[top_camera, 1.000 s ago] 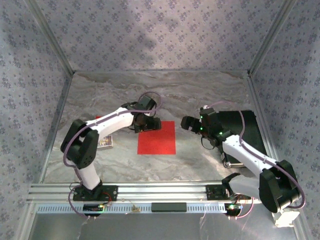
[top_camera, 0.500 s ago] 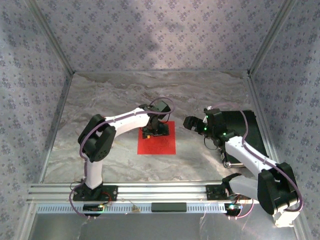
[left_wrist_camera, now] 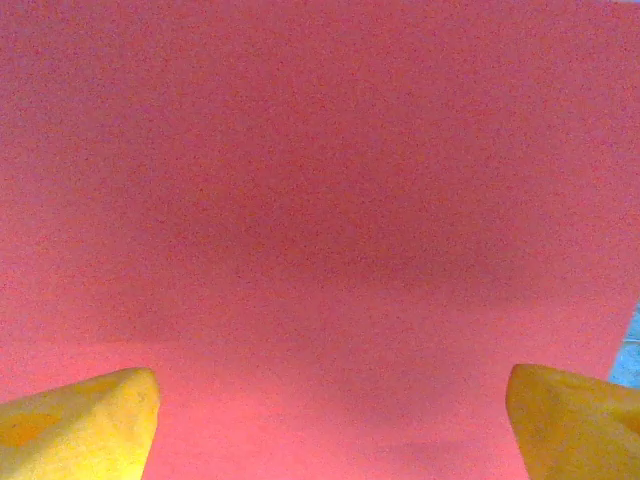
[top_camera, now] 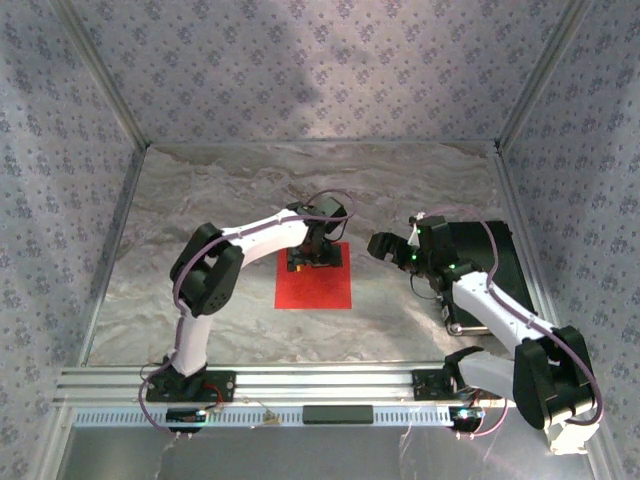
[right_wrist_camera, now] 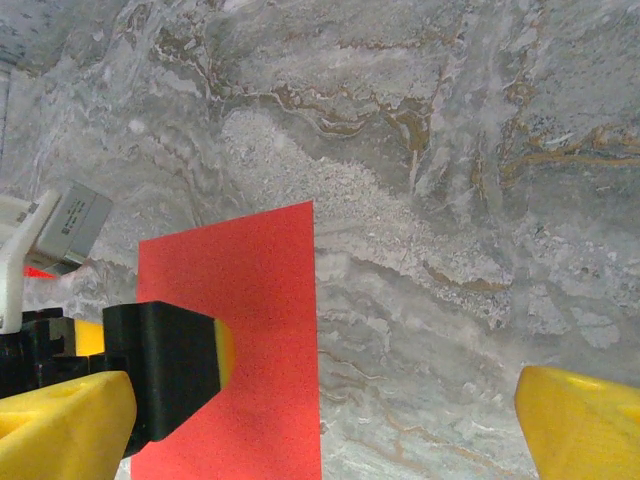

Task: Fold a paper plane with a square sheet of paper (pick it up from the middle)
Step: First fold the square sheet of paper in half at the center of the table.

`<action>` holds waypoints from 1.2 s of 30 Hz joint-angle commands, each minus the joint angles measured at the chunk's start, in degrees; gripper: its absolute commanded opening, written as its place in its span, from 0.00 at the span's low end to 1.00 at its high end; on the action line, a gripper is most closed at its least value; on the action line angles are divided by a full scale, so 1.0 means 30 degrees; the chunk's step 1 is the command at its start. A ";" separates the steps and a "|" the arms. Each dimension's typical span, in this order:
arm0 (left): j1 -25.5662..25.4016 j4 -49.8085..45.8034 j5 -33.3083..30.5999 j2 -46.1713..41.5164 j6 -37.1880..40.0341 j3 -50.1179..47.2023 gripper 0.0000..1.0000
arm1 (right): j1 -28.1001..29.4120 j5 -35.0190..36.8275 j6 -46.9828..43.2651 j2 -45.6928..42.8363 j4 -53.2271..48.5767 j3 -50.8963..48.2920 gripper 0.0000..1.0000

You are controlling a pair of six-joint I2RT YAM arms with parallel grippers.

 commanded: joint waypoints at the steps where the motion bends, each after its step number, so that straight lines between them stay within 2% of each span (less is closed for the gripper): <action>1: 0.0026 -0.1293 -0.0099 0.0327 0.0414 0.0515 0.93 | -0.0149 -0.0750 -0.0001 0.0292 -0.0671 0.0422 0.99; 27: -0.0220 -0.2206 -0.0459 0.1381 0.1375 0.1075 0.97 | -0.0376 -0.1283 0.0376 0.0984 -0.0762 0.0435 0.99; 36: -0.0202 -0.1484 -0.0014 0.1643 0.1402 0.0377 0.97 | -0.0358 -0.1516 0.0555 0.1132 -0.0679 0.0376 0.99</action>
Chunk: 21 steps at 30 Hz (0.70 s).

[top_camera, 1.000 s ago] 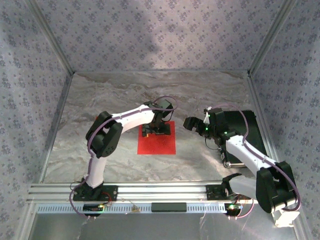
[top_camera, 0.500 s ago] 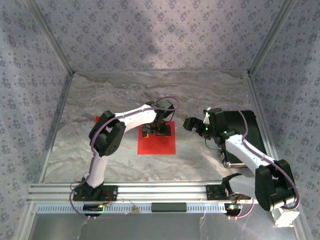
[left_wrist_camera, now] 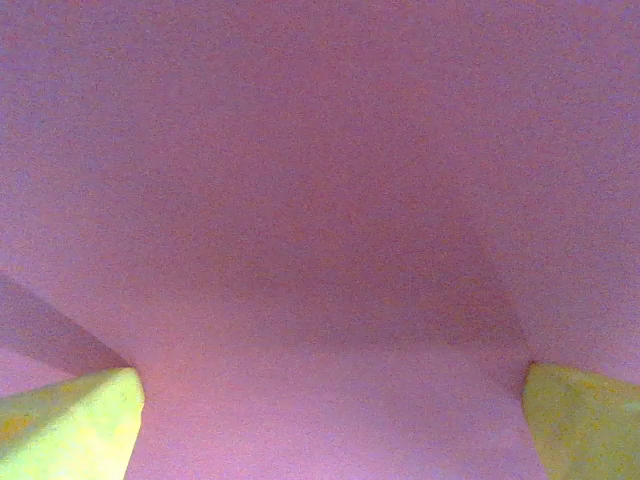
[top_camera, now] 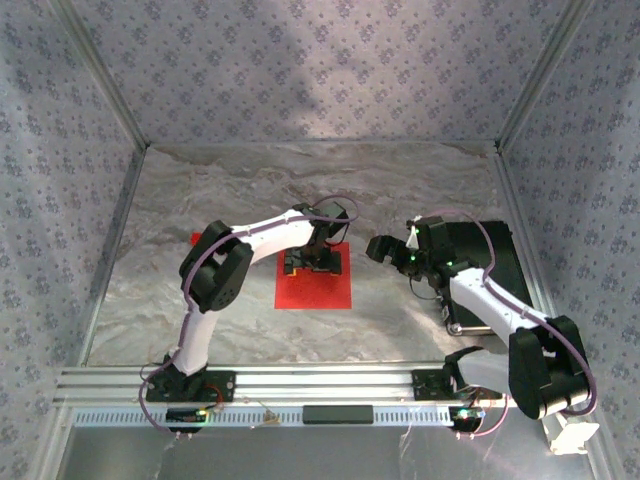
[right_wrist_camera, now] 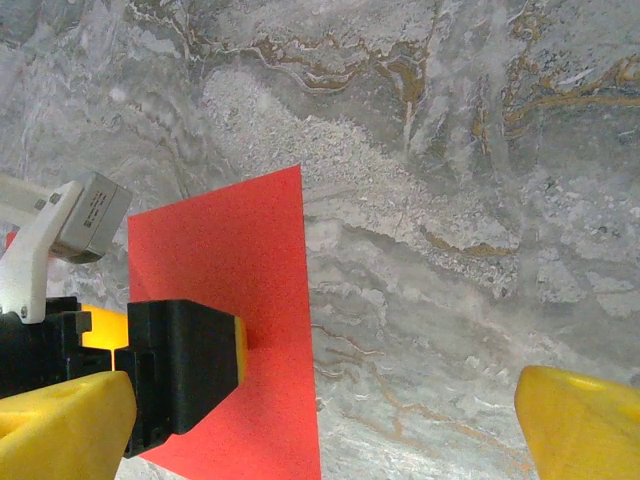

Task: Fold a paper plane with a square sheet of paper (pick it up from the middle)
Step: First fold the square sheet of paper in half at the center of the table.

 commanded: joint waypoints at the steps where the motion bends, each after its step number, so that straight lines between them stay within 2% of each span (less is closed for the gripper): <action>1: -0.0139 -0.0125 0.0096 0.0487 0.0183 -0.0440 0.97 | -0.0107 -0.0392 0.0242 0.0155 -0.0481 0.0388 0.99; 21: -0.0265 -0.0329 -0.0521 0.1655 0.0138 -0.0868 0.94 | -0.0120 -0.0184 0.0453 0.0090 -0.0759 0.0451 0.99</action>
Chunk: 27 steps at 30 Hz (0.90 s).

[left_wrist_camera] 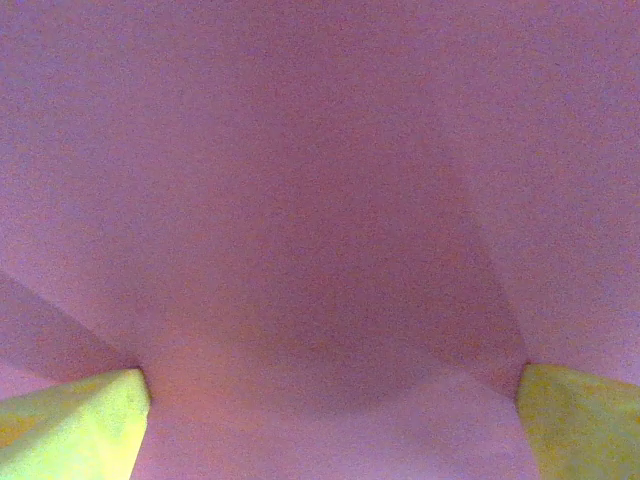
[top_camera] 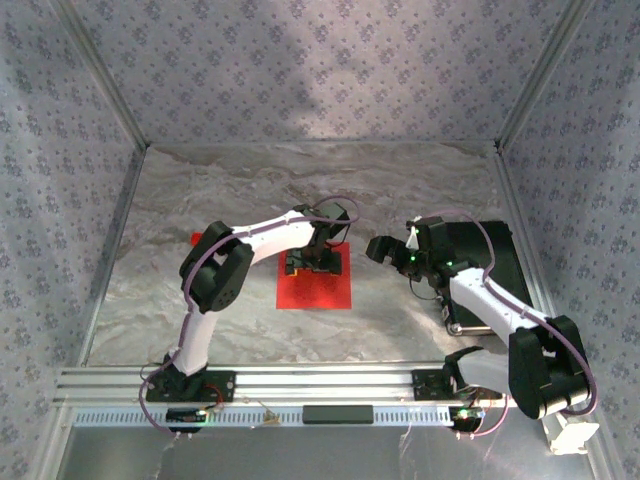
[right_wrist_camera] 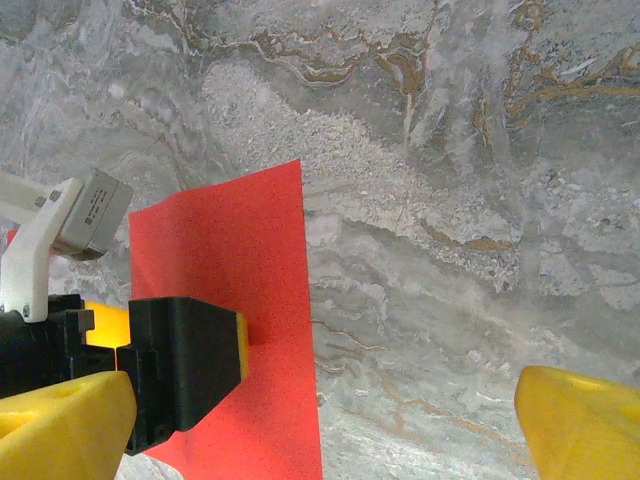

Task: Fold a paper plane with a square sheet of paper (pick it up from the middle)
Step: First fold the square sheet of paper in half at the center of the table.

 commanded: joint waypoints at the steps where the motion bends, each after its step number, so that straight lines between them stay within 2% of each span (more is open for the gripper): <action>1: -0.0182 -0.0502 -0.0366 0.1566 0.0139 -0.0740 0.94 | -0.0104 -0.0089 0.0341 0.0089 -0.0664 0.0455 0.99; 4: -0.0191 -0.0430 -0.0453 0.1376 0.0137 -0.0711 0.90 | -0.0110 -0.0109 0.0309 0.0118 -0.0747 0.0577 0.99; 7: -0.0246 -0.0222 -0.0555 0.1005 0.0325 -0.0652 0.82 | -0.0103 -0.0139 0.0363 0.0046 -0.0760 0.0682 0.99; 9: -0.0347 0.0281 -0.0378 0.0585 0.0720 -0.0797 0.73 | -0.0103 0.0293 0.0582 -0.0135 -0.1020 0.0761 0.99; 15: -0.0498 0.1428 -0.0220 -0.0805 0.1176 -0.1277 0.53 | -0.0131 0.2192 0.1267 -0.1391 -0.1677 0.0805 0.99; 22: -0.0466 0.3482 -0.0108 -0.3167 0.1448 -0.2489 0.46 | -0.0118 0.3428 0.1946 -0.2695 -0.1735 0.0548 0.99; 25: -0.0296 0.5568 0.1512 -0.4303 0.2056 -0.3410 0.41 | -0.0140 0.4976 0.3056 -0.3193 -0.2139 0.0478 0.99; 27: -0.0083 0.6879 0.2840 -0.4930 0.2115 -0.4069 0.41 | -0.0133 0.6109 0.3780 -0.3670 -0.2167 0.0269 0.99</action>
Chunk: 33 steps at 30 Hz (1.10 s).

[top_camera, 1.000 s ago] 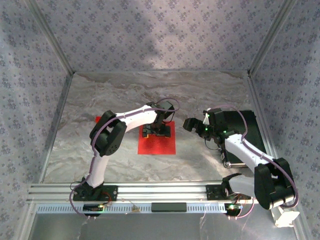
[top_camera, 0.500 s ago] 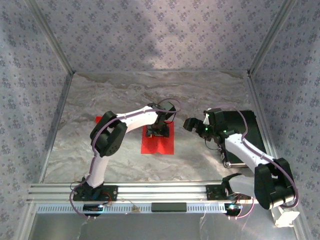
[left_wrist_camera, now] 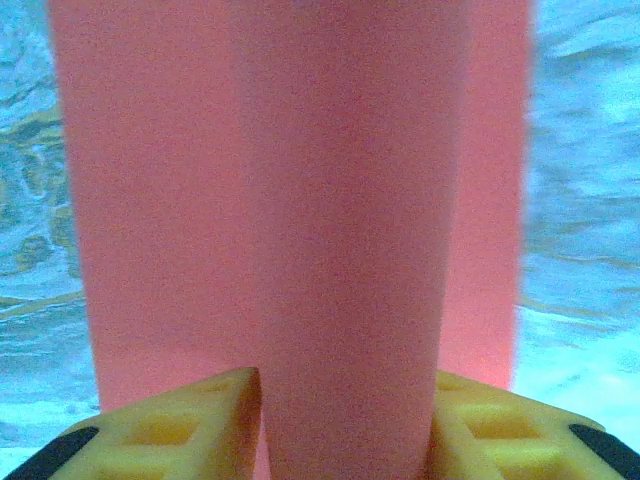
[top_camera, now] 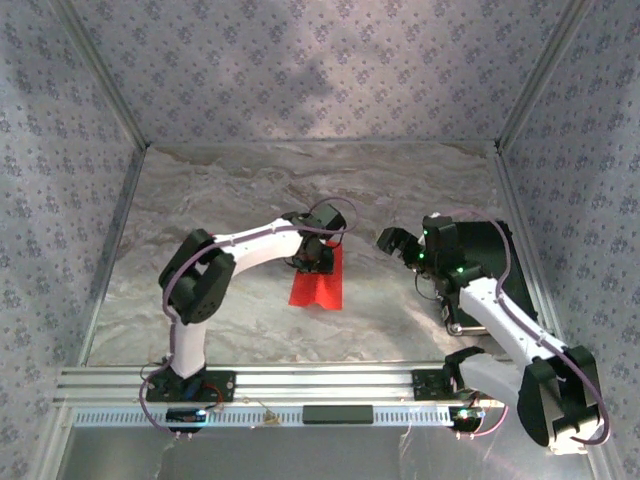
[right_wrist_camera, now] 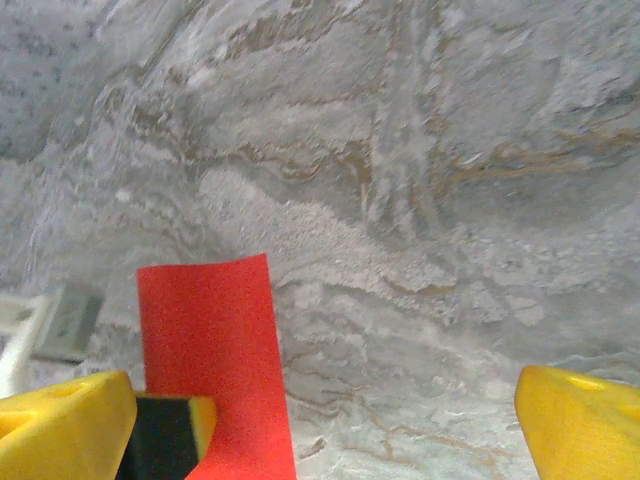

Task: Fold a paper plane with a square sheet of paper (pick it up from the middle)
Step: First fold the square sheet of paper in half at the center of the table.

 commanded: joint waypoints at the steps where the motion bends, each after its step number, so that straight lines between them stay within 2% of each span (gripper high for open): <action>1: 0.0422 0.3014 0.2719 -0.1620 0.0505 -0.0800 0.41 | -0.0112 0.2747 0.1702 -0.0954 -0.0609 -0.0149 0.98; 3: 0.0783 0.4194 0.4070 -0.2155 0.0175 -0.1353 0.39 | -0.0140 0.3370 0.1772 -0.1572 -0.0322 -0.0537 0.98; 7: 0.1867 0.7959 0.7584 -0.3274 -0.1355 -0.3082 0.39 | -0.0615 -0.0937 -0.1580 -0.2734 0.2756 -0.1547 0.96; 11: 0.2996 1.2406 1.1867 -0.3287 -0.3584 -0.4591 0.39 | -0.0931 -0.1482 -0.1788 -0.2887 0.2849 -0.1783 0.96; 14: 0.3282 1.5353 1.3845 -0.2747 -0.5019 -0.5327 0.40 | -0.2040 -0.3305 -0.1520 -0.2105 0.2538 -0.1732 0.96; 19: 0.3150 1.6696 1.4054 -0.1517 -0.5769 -0.5906 0.40 | -0.3565 -0.6423 -0.0286 -0.0021 0.2731 -0.1502 0.93; 26: 0.3064 1.7055 1.2740 -0.0843 -0.6189 -0.6990 0.41 | -0.3422 -0.7466 0.0415 0.1028 0.3889 -0.1622 0.93; 33: 0.2667 1.5741 1.1075 -0.0523 -0.5942 -0.7172 0.41 | -0.2925 -0.8407 0.0842 0.1629 0.5163 -0.1531 0.93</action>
